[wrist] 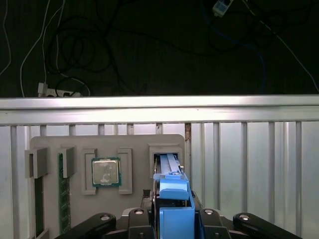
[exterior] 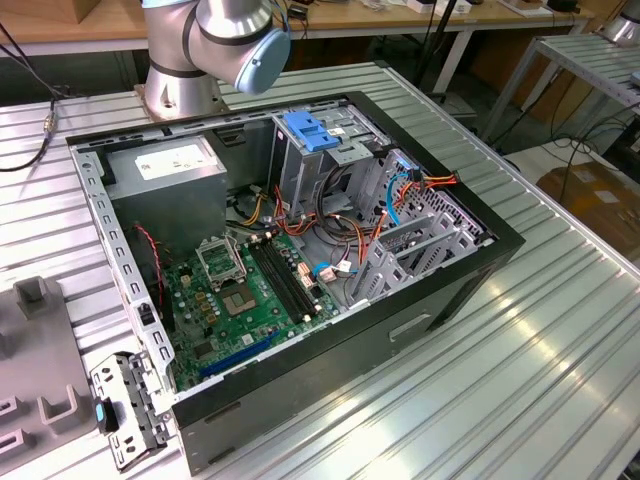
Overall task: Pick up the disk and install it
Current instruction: 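Pick up the disk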
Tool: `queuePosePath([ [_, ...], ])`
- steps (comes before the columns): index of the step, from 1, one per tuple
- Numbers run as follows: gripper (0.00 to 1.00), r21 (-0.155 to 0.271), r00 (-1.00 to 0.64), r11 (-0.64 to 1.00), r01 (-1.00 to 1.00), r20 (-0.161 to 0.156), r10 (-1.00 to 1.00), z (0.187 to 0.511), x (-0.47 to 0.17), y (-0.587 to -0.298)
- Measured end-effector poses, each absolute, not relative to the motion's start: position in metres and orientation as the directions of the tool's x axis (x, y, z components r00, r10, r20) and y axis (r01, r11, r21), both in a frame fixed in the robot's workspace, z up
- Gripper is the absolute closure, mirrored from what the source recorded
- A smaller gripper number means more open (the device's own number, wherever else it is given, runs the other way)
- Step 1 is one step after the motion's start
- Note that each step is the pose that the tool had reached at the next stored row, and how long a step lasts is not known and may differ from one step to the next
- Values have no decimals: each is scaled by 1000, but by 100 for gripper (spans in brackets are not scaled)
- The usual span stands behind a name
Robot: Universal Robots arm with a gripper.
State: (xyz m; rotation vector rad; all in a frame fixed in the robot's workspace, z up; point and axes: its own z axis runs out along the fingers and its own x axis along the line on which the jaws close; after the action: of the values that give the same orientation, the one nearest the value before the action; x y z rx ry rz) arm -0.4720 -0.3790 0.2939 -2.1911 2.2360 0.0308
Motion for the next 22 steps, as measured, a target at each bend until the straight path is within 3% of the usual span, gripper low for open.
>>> queuePosePath([
  [22,63,7,-40,40,-999,-21,-999,294,-472,-379],
])
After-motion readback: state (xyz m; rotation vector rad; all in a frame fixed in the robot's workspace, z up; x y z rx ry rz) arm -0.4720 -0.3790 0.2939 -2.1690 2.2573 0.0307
